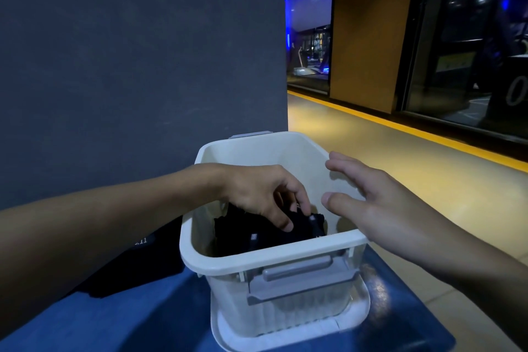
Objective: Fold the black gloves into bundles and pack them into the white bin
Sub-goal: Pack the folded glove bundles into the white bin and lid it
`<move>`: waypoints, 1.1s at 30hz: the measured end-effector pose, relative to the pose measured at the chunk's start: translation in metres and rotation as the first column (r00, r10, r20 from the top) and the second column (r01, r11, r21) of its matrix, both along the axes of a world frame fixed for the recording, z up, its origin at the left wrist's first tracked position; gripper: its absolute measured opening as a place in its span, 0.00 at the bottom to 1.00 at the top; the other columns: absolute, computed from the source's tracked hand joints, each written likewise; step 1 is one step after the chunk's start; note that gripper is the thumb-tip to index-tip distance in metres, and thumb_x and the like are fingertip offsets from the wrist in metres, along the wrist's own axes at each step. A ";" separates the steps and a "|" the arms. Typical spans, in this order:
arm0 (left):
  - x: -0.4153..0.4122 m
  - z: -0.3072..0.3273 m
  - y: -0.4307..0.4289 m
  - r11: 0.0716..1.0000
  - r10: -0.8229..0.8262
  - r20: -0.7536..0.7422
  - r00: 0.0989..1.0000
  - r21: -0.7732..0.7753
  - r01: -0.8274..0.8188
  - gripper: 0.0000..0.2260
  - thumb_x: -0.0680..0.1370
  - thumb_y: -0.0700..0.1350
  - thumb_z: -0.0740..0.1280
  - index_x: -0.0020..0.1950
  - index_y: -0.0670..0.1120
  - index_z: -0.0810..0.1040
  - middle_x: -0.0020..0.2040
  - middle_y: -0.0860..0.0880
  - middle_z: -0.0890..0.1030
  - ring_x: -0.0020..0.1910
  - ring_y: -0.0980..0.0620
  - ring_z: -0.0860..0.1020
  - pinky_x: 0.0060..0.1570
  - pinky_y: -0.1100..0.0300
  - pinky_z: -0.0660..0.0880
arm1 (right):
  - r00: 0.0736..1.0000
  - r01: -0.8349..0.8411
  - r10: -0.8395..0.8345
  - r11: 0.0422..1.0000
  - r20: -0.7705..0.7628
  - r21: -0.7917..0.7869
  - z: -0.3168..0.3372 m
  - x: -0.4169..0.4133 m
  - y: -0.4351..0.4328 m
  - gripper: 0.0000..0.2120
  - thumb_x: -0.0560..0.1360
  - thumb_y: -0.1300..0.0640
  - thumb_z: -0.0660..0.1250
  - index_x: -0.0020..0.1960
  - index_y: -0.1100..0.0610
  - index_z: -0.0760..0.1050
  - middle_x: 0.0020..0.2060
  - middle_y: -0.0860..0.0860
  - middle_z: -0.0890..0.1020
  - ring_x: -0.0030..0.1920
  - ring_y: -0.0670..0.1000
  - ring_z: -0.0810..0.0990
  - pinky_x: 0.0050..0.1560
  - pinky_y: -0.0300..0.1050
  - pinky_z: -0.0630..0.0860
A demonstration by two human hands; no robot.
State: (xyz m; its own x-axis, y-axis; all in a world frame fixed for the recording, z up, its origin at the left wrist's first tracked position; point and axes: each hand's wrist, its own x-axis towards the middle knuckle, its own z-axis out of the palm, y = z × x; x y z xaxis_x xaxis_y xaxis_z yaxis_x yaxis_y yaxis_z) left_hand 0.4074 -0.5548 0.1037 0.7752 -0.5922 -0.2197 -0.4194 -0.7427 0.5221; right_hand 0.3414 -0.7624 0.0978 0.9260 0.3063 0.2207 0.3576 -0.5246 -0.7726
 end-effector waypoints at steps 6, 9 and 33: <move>0.002 -0.002 0.000 0.999 -0.019 -0.008 1.000 0.034 0.020 0.15 0.73 0.42 0.77 0.57 0.52 0.81 0.49 0.55 0.79 0.49 0.55 0.79 0.55 0.60 0.76 | 1.000 -0.002 0.003 0.999 0.015 -0.034 0.001 0.000 0.000 0.29 0.69 0.46 0.63 0.70 0.43 0.66 0.74 0.33 0.58 0.63 0.34 0.61 0.67 0.39 0.61; 0.002 -0.004 0.001 0.997 -0.024 -0.014 1.000 0.072 0.024 0.17 0.72 0.43 0.78 0.58 0.55 0.80 0.50 0.56 0.78 0.51 0.55 0.79 0.57 0.57 0.76 | 1.000 -0.004 0.004 0.999 0.017 -0.049 0.001 0.000 -0.001 0.29 0.69 0.46 0.63 0.70 0.44 0.66 0.74 0.33 0.57 0.62 0.33 0.60 0.64 0.37 0.60; -0.040 0.033 0.015 0.975 0.136 0.141 0.981 -0.195 -0.107 0.13 0.74 0.39 0.76 0.55 0.51 0.79 0.51 0.47 0.82 0.52 0.47 0.82 0.48 0.56 0.79 | 0.973 0.117 -0.085 0.983 0.213 -0.143 0.012 -0.009 0.001 0.26 0.76 0.44 0.65 0.72 0.50 0.67 0.68 0.43 0.70 0.62 0.41 0.67 0.60 0.39 0.63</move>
